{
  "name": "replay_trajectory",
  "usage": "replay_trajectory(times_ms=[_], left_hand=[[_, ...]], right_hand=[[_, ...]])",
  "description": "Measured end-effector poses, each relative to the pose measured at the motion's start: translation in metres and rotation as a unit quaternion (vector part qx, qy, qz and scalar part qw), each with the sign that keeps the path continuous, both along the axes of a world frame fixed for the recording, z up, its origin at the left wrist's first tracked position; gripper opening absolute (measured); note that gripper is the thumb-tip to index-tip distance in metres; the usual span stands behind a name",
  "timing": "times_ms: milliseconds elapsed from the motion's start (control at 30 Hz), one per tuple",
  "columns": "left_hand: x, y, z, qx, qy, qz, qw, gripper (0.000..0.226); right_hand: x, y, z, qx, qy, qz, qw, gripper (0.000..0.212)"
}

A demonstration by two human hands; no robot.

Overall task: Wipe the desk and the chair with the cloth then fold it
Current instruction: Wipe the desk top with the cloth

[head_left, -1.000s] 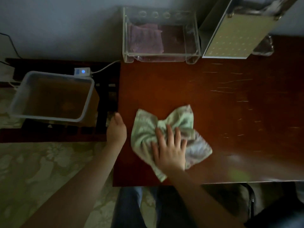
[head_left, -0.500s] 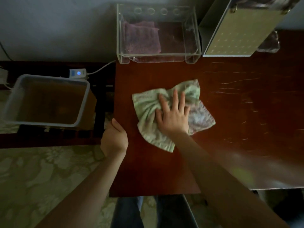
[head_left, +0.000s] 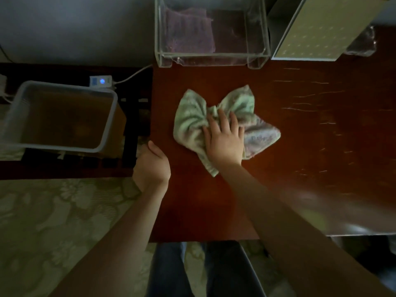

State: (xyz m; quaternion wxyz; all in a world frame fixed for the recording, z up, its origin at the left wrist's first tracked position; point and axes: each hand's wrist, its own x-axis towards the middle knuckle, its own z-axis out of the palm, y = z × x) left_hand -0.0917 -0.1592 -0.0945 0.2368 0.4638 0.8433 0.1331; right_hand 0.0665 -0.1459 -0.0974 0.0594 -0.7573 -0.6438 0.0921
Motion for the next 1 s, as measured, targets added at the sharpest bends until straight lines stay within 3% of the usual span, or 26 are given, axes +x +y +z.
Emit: replay_trajectory(times_ms=[267, 400, 467, 533, 667, 733, 800, 867, 933, 1000], left_hand=[[-0.006, -0.001, 0.006, -0.034, -0.063, -0.014, 0.997, 0.053], [-0.007, -0.006, 0.019, -0.084, -0.119, -0.014, 0.989, 0.050], [-0.008, -0.017, 0.029, -0.083, -0.105, -0.061, 0.989, 0.055], [-0.010, -0.029, 0.036, -0.059, -0.063, -0.132, 0.987, 0.061], [-0.014, -0.040, 0.042, -0.102, 0.021, -0.268, 0.958, 0.066], [-0.018, -0.041, 0.042, -0.129, 0.051, -0.315, 0.939, 0.068], [-0.025, -0.039, 0.043, -0.139, 0.073, -0.349, 0.924, 0.069], [-0.033, -0.035, 0.046, -0.159, 0.089, -0.379, 0.907, 0.072], [-0.041, -0.031, 0.048, -0.184, 0.106, -0.412, 0.886, 0.081], [-0.048, -0.030, 0.049, -0.210, 0.119, -0.444, 0.863, 0.098]], right_hand=[[-0.016, -0.130, 0.005, 0.054, -0.048, 0.058, 0.996, 0.037], [0.006, -0.160, 0.024, 0.040, -0.003, 0.094, 0.995, 0.040], [0.019, -0.168, 0.041, 0.044, 0.024, 0.041, 0.998, 0.041], [0.034, -0.170, 0.060, 0.059, 0.026, -0.081, 0.995, 0.026], [0.050, -0.156, 0.093, 0.093, 0.101, -0.316, 0.939, 0.047], [0.041, -0.143, 0.098, 0.035, 0.187, -0.280, 0.941, 0.045], [0.023, -0.135, 0.094, -0.093, 0.240, -0.177, 0.950, 0.041], [0.007, -0.133, 0.081, -0.111, 0.161, -0.100, 0.976, 0.040], [-0.001, -0.130, 0.067, -0.032, 0.048, -0.106, 0.993, 0.045], [0.000, -0.121, 0.057, -0.036, -0.002, -0.117, 0.992, 0.060]])
